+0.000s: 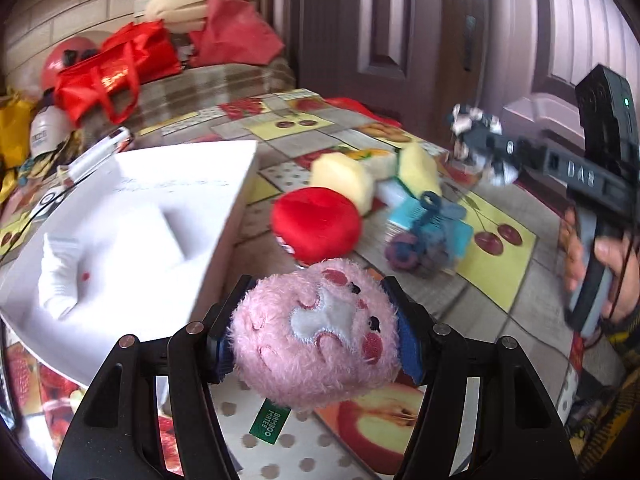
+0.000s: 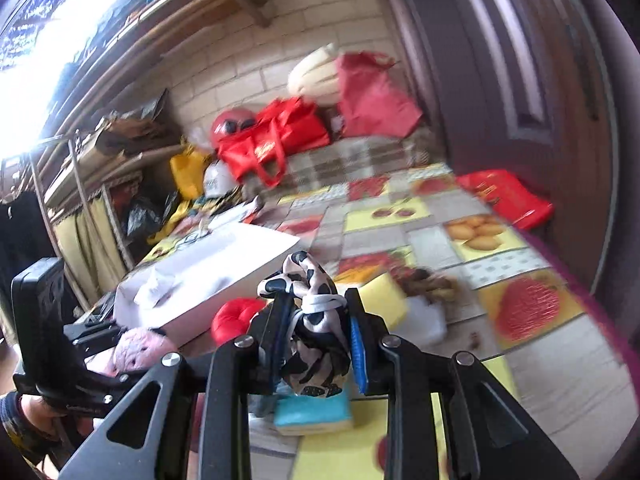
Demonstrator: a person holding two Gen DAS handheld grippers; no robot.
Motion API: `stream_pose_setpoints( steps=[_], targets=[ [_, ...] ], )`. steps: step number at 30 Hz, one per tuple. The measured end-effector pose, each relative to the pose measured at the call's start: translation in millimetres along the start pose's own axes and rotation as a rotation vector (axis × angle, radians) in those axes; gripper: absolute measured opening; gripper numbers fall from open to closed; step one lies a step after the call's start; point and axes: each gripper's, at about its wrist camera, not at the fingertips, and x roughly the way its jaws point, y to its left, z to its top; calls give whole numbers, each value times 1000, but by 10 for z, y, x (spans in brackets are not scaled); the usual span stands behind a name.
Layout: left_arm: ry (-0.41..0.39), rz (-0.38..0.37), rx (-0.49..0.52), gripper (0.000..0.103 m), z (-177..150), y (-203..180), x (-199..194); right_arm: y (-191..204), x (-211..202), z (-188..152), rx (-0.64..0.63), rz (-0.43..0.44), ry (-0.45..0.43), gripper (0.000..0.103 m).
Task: Organize soft objects
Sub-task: 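Carry the pink ball into the tray and open left tool while right tool carries cloth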
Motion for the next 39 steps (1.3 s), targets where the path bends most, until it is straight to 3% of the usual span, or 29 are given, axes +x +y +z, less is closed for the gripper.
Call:
stream_pose_setpoints(
  steps=[6, 11, 19, 39],
  targets=[
    [-21, 48, -14, 64, -10, 89, -33, 236, 115, -5, -54, 27, -14, 26],
    [-57, 140, 18, 64, -21, 144, -77, 425, 265, -6, -87, 57, -4, 26],
    [-83, 217, -26, 64, -45, 419, -131, 722, 492, -27, -146, 107, 31, 26],
    [-120, 274, -89, 64, -41, 657, -205, 1020, 837, -41, -190, 131, 70, 26]
  ],
)
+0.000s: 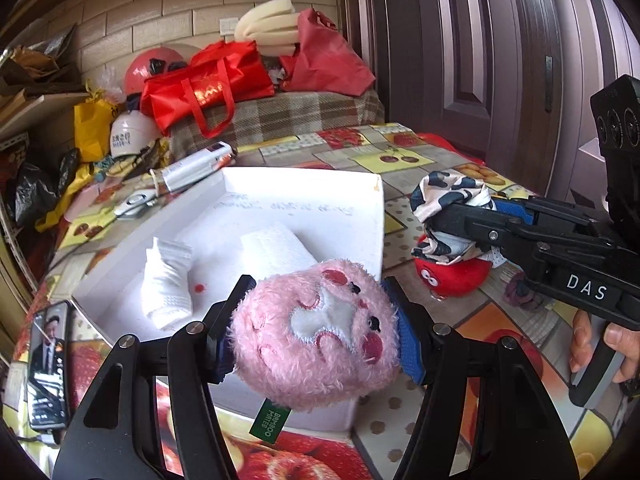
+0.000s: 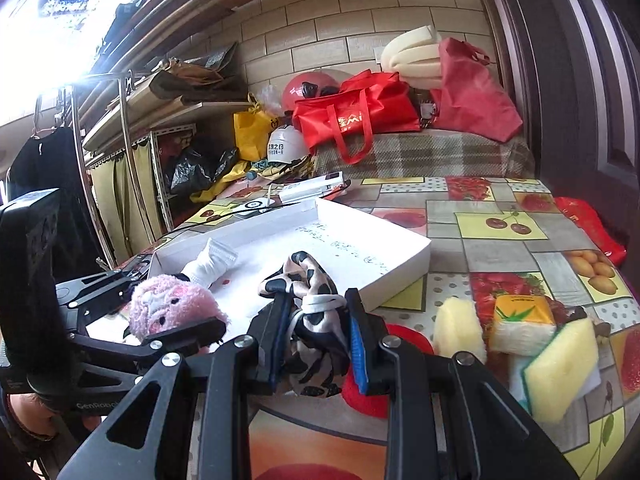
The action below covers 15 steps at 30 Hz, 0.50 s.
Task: Organize soft objects
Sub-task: 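Carry the pink ball into the tray and open left tool while right tool carries cloth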
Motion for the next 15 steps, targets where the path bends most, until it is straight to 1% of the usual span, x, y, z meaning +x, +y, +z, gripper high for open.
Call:
stream_pose_setpoints(
  steps=[4, 15],
  targets=[
    [-44, 56, 43, 64, 22, 19, -13, 8, 81, 26, 4, -2, 8, 26],
    [-15, 99, 1, 64, 82, 303, 167, 59, 377, 114, 36, -9, 45, 26]
  ],
)
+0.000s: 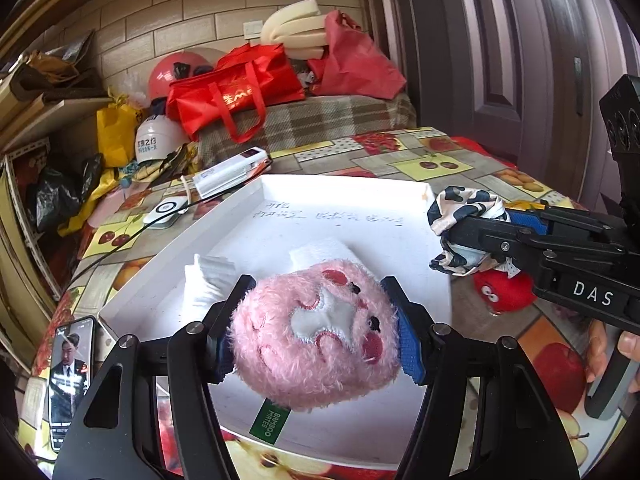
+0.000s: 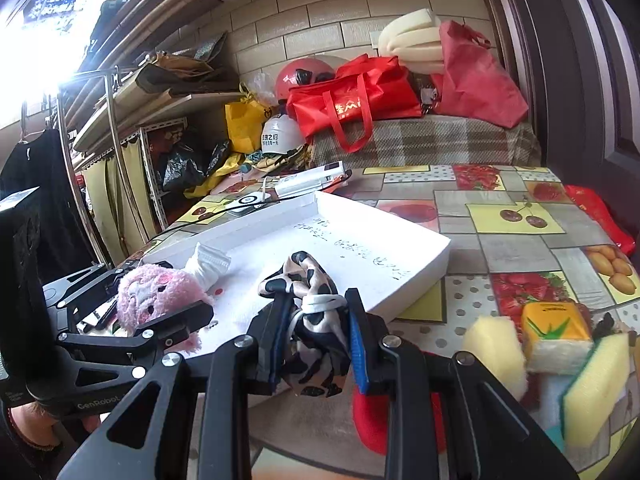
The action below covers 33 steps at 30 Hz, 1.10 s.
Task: Organize soft objects
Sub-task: 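Carry the pink ball into the tray and open left tool while right tool carries cloth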
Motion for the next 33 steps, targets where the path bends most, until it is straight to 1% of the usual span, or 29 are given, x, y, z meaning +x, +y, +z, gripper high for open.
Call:
stream_pose_setpoints(
  steps=[5, 12, 18, 23, 27, 28, 29, 30, 31, 32, 33],
  targets=[
    [10, 22, -10, 64, 14, 91, 76, 6, 145, 42, 31, -4, 18, 26],
    [23, 45, -12, 64, 24, 172, 158, -114, 372, 109, 109, -15, 61, 26],
    [23, 93, 4, 64, 76, 241, 268, -79, 575, 208, 111, -47, 65, 27],
    [7, 118, -42, 64, 111, 416, 329, -37, 744, 292, 94, -75, 69, 27],
    [24, 116, -92, 65, 130, 552, 394, 5, 828, 329, 75, -102, 79, 30],
    [36, 111, -108, 65, 130, 588, 417, 12, 846, 342, 71, -110, 85, 38],
    [47, 107, -116, 68, 130, 605, 436, 18, 835, 340, 67, -112, 82, 45],
    [62, 105, -126, 69, 133, 630, 466, 21, 826, 344, 67, -118, 76, 67],
    [75, 106, -134, 74, 132, 648, 489, 20, 795, 341, 68, -131, 62, 87],
    [85, 107, -141, 85, 129, 661, 509, 19, 778, 343, 68, -136, 52, 89],
    [91, 112, -146, 91, 128, 670, 518, 23, 755, 343, 66, -138, 41, 89]
  ],
)
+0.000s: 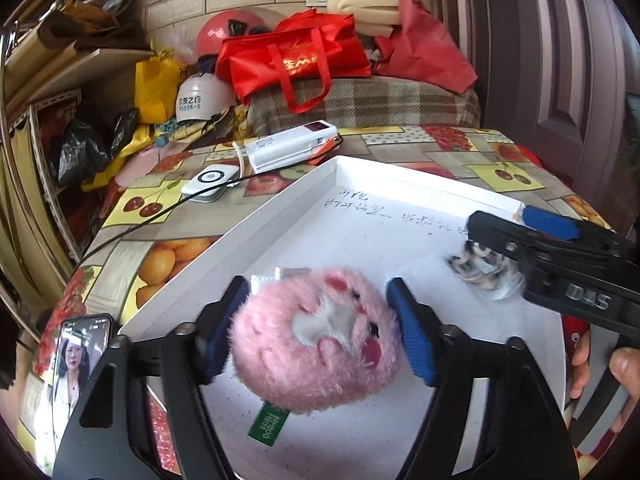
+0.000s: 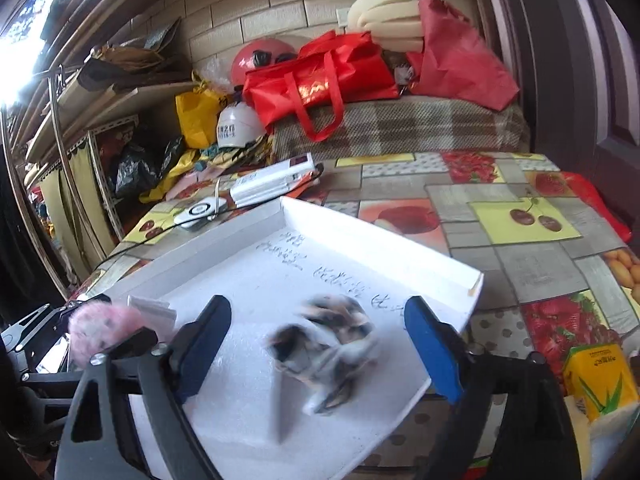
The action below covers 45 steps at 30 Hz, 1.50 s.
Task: Organize soft objects
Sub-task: 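Carry the pink ball into the tray and open left tool while right tool carries cloth, then lower the cow-print cloth into the tray and open the right tool, then grasp the red round plush with left tool while right tool grasps yellow sponge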
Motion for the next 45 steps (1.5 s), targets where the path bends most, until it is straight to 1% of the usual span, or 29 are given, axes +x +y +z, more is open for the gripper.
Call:
stream_pose_setpoints(
  steps=[1, 2, 5, 8, 14, 22, 33, 36, 41, 43, 45],
  targets=[
    [-1, 5, -2, 102, 0, 1, -3, 10, -6, 4, -3, -2, -7, 89],
    [-8, 8, -2, 103, -3, -2, -16, 21, -16, 4, -10, -5, -12, 89],
    [-41, 21, 6, 103, -21, -21, -74, 82, -22, 4, -39, -19, -18, 90],
    [-55, 34, 11, 103, -27, -30, -98, 140, -38, 6, -70, -30, -30, 90],
    [-82, 43, -41, 103, -30, 70, -151, 197, -58, 10, -97, -40, -54, 91],
    [-103, 47, -51, 103, -35, 108, -193, 201, -88, 3, -99, -40, -75, 91],
    [-111, 48, -64, 103, -44, 138, -229, 210, -182, -27, -109, -38, -120, 91],
    [-136, 54, -72, 103, -55, 149, -279, 219, -301, -80, -115, -35, -146, 91],
    [-224, 62, -62, 103, -96, 123, -434, 177, -650, -257, -138, 30, -167, 91],
    [-251, 39, -57, 103, -115, 91, -495, 129, -841, -353, -159, 46, -167, 91],
    [-255, -13, -60, 103, -138, 34, -543, 46, -1030, -433, -166, 51, -176, 91]
  ],
)
